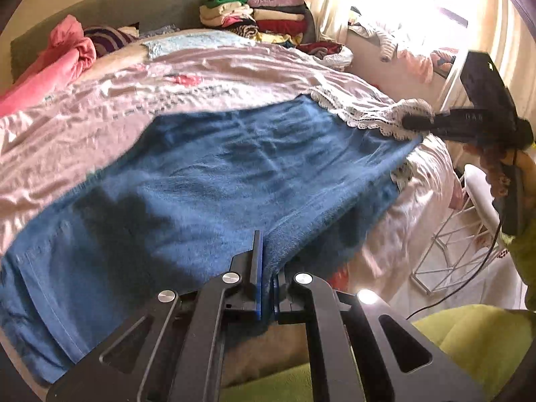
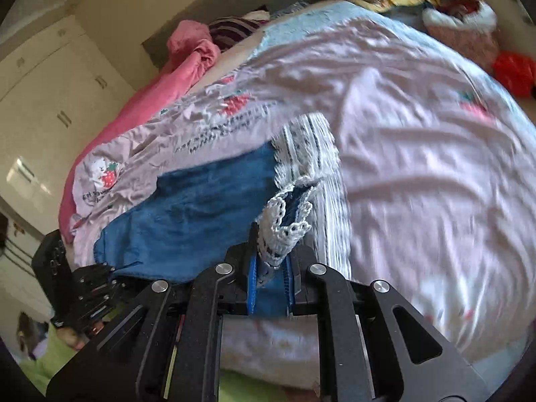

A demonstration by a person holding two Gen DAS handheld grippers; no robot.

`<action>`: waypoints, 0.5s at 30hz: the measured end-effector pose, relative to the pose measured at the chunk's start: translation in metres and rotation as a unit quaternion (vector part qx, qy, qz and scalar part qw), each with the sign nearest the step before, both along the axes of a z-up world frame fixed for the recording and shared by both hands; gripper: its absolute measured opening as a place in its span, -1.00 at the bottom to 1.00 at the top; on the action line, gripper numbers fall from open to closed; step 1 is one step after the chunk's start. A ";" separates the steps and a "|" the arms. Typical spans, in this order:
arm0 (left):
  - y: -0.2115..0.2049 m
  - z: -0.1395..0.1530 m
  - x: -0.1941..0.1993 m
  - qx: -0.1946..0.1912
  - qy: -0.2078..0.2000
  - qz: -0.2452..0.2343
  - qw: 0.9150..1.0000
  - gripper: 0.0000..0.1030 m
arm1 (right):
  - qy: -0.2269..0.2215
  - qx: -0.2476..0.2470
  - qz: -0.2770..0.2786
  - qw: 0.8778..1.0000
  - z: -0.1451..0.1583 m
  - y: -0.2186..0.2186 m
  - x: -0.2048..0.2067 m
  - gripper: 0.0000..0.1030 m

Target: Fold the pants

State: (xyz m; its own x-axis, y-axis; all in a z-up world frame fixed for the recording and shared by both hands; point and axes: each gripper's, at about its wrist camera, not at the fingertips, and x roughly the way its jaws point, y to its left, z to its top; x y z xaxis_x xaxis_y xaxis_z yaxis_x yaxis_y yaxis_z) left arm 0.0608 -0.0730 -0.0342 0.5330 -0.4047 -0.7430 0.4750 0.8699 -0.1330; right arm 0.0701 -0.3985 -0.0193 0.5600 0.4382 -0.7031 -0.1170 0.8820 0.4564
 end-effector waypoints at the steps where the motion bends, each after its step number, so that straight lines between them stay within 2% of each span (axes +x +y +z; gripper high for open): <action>1: 0.000 -0.004 -0.001 0.001 0.007 0.000 1.000 -0.93 | 0.009 0.000 -0.001 1.000 -0.006 -0.001 -0.002 -0.85; 4: -0.002 -0.015 -0.002 0.012 0.016 0.001 1.000 -0.93 | 0.045 0.006 -0.003 0.999 -0.029 -0.004 -0.007 -0.85; 5: 0.000 -0.018 -0.001 0.012 0.019 0.004 1.000 -0.87 | 0.052 0.006 -0.004 0.999 -0.033 -0.005 -0.009 -0.81; 8: 0.003 -0.024 0.001 0.011 0.028 0.011 0.999 -0.87 | 0.055 0.016 -0.008 0.998 -0.036 -0.012 -0.017 -0.65; 11: 0.003 -0.026 0.001 0.010 0.032 0.011 0.999 -0.87 | 0.040 0.013 -0.014 0.999 -0.031 -0.019 -0.021 -0.66; 12: 0.001 -0.028 0.001 0.014 0.032 0.009 0.999 -0.86 | 0.038 0.005 -0.016 0.999 -0.031 -0.019 -0.019 -0.76; 15: -0.003 -0.034 0.003 0.021 0.035 0.010 0.999 -0.84 | 0.032 -0.034 -0.019 0.999 -0.041 -0.016 -0.013 -0.82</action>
